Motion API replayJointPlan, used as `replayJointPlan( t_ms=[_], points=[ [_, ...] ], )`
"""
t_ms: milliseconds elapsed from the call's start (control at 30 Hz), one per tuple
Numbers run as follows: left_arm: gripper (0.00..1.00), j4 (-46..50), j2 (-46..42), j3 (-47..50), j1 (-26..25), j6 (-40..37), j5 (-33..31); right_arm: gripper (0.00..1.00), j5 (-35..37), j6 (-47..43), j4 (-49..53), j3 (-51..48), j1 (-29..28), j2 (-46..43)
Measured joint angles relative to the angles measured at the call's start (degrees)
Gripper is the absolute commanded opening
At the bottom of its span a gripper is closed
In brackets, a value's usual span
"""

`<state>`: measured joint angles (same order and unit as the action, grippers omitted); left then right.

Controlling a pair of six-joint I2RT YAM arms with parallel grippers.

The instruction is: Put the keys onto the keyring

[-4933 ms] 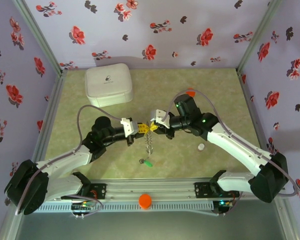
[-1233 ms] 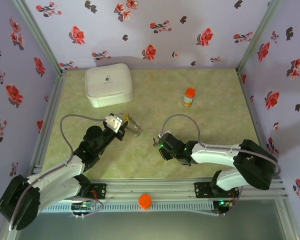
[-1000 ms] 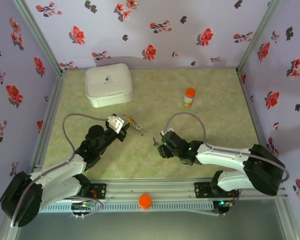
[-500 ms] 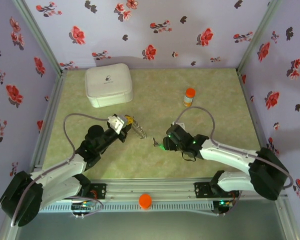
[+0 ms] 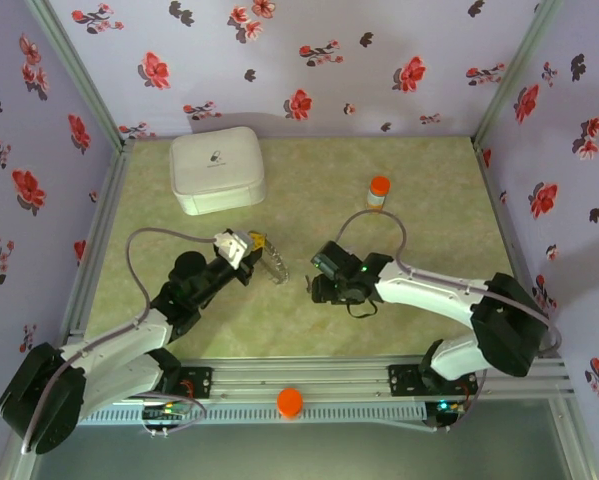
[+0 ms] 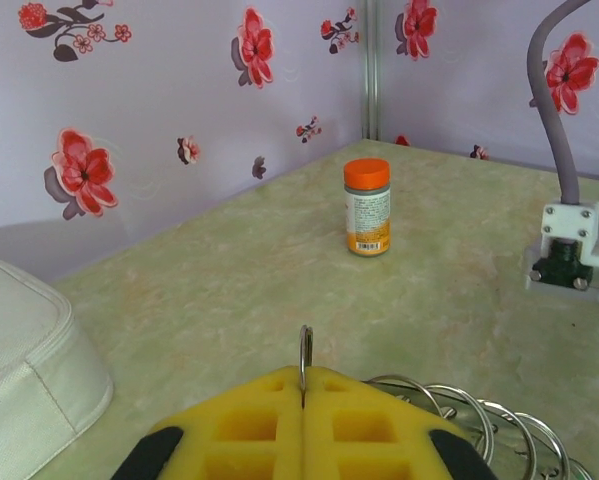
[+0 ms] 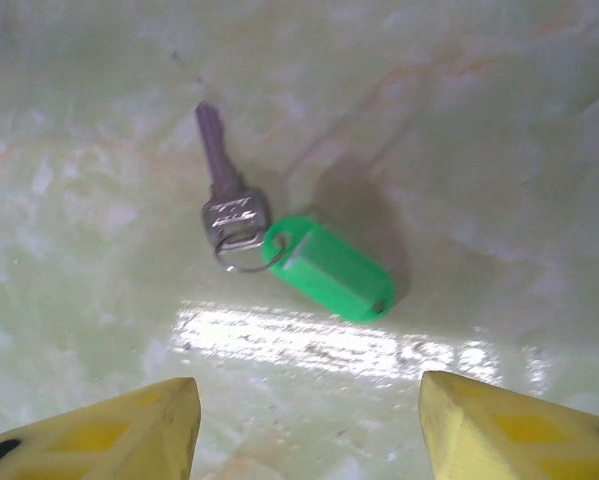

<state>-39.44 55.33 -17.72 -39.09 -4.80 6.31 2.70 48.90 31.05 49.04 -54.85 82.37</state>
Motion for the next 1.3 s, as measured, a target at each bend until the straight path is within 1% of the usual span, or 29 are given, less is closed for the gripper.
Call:
replayJointPlan(
  t_ms=[167,333,433,500,700,800,967,1300],
  points=[
    [0.00,0.07,-1.05,0.11,0.00,0.00,0.00,0.57,-0.09,1.07,1.44,1.90,-0.92,4.55],
    [0.00,0.20,-2.49,0.11,0.00,-0.02,0.00,0.53,0.31,2.78,1.75,4.31,-0.92,5.95],
    [0.00,0.48,-3.08,0.11,0.00,-0.02,0.00,0.47,0.74,7.52,1.25,4.63,-0.68,5.92],
    [0.00,0.70,-3.23,0.11,0.00,-0.02,0.00,0.45,0.46,12.59,0.50,4.44,0.00,5.86],
    [0.00,1.31,-4.26,0.39,0.00,0.00,0.44,0.45,-1.51,26.82,-4.55,1.33,1.70,2.36],
    [0.00,1.36,-5.22,1.49,0.00,0.07,0.55,0.45,-2.45,32.39,-7.06,-0.98,2.36,0.37],
    [0.00,1.66,-5.49,2.19,0.00,0.42,1.03,0.43,-4.48,37.77,-11.26,-3.63,3.23,1.29],
    [0.00,1.73,-5.49,2.19,0.00,0.66,1.95,0.36,-6.40,43.47,-20.31,-6.27,4.94,2.89]
  ],
)
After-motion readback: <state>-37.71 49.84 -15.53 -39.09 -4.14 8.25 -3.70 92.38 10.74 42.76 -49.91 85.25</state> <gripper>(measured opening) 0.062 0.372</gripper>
